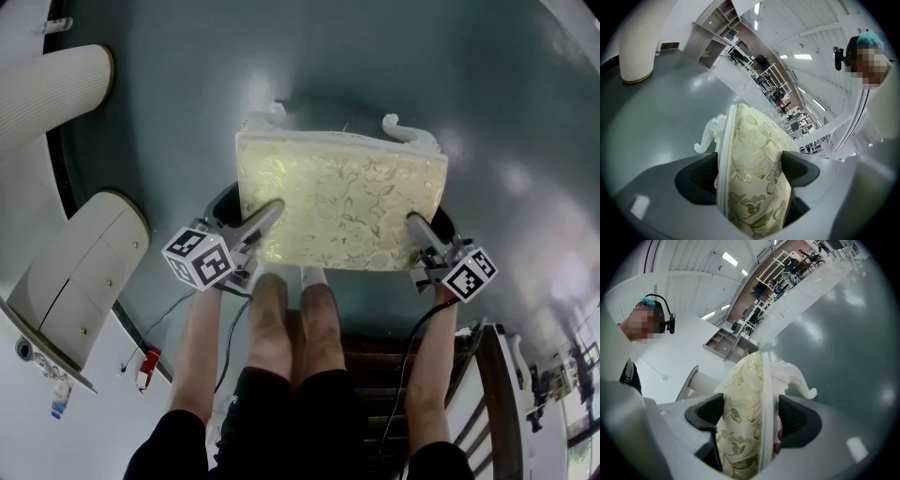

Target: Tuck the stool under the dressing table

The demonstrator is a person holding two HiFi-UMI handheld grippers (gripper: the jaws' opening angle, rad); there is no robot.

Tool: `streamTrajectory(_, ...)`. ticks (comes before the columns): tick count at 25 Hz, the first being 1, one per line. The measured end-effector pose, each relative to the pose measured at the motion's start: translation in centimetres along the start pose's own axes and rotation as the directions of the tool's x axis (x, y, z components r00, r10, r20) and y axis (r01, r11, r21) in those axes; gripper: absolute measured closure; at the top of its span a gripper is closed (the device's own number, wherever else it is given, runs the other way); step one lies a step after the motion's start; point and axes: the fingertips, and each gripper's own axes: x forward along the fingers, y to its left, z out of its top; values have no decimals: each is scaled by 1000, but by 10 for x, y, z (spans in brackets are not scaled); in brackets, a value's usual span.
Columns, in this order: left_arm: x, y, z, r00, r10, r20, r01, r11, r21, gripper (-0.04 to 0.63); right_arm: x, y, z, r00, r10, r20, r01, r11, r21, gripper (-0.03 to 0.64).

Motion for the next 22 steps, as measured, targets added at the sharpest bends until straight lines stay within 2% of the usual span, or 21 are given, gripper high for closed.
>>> streamTrajectory(8,1,-2,1,1000,-2,16,1,999,36,164,0,0,1,1000,-17,-7,17,1000,-4,255)
streamTrajectory(14,-4,1,1,997,-37,74,33,998,53,164,-3,12,2,999,-44,10,45,997,-66,262)
streamTrajectory(22,0,1,1,995,-57,85,52,997,59,169,-6,12,3,997,-74,25,76,993,-92,272)
